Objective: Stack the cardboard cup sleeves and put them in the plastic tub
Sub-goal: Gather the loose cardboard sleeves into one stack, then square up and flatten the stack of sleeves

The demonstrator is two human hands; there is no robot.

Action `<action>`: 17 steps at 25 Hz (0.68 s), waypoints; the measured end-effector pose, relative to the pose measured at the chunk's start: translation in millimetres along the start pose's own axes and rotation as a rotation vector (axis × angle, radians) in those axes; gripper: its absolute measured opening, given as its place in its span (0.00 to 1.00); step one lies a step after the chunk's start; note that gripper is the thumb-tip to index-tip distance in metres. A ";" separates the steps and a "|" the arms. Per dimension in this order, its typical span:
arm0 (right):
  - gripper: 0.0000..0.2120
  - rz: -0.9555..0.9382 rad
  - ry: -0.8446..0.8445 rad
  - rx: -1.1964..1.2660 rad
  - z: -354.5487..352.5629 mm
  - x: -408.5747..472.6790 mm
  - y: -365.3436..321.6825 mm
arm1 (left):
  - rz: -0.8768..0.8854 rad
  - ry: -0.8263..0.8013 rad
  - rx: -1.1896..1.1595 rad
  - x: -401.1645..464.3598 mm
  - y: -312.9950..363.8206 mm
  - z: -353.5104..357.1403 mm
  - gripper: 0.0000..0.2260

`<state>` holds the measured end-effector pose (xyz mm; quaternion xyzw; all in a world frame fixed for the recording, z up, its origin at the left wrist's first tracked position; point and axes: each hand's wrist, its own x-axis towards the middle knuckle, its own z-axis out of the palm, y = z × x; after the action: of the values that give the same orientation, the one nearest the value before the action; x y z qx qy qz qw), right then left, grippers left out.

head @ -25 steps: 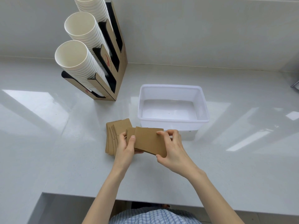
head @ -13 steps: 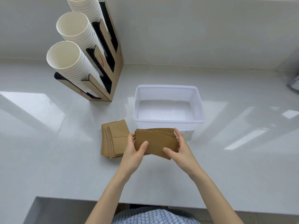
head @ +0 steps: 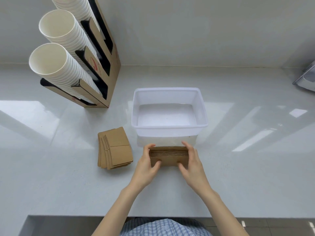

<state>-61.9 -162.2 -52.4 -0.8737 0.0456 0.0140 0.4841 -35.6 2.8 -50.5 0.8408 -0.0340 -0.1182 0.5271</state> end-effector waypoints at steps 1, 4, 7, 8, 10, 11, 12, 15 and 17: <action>0.31 0.008 -0.010 -0.022 1.5 -1.5 3.3 | -0.006 -0.010 0.030 0.4 -2.9 0.7 0.22; 0.25 -0.003 -0.004 -0.061 3.3 -3.0 7.4 | -0.012 -0.024 0.113 2.0 -8.8 2.7 0.22; 0.23 -0.012 -0.001 -0.064 3.0 -2.3 4.2 | -0.005 -0.032 0.137 1.8 -8.9 2.5 0.17; 0.23 -0.017 0.000 -0.061 2.9 -1.8 2.8 | -0.005 -0.031 0.122 2.0 -8.2 1.2 0.15; 0.23 -0.030 0.014 -0.059 3.3 -0.3 -0.6 | 0.001 -0.009 0.101 4.2 -6.9 -1.8 0.13; 0.23 -0.034 0.018 -0.061 4.1 0.5 -2.0 | -0.001 0.009 0.111 5.2 -7.1 -2.9 0.13; 0.24 -0.031 0.014 -0.061 4.9 0.8 -2.8 | -0.010 0.027 0.137 5.8 -8.1 -3.6 0.13; 0.26 0.002 -0.016 -0.051 7.3 -0.1 -2.6 | -0.041 0.059 0.179 2.8 -12.9 -4.1 0.15; 0.25 0.012 -0.025 -0.050 7.0 -1.2 -1.4 | -0.034 0.058 0.174 0.5 -14.6 -4.2 0.15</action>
<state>-62.8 -155.5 -54.9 -0.8851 0.0446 0.0290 0.4624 -35.2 12.9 -61.9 0.8869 -0.0146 -0.0993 0.4510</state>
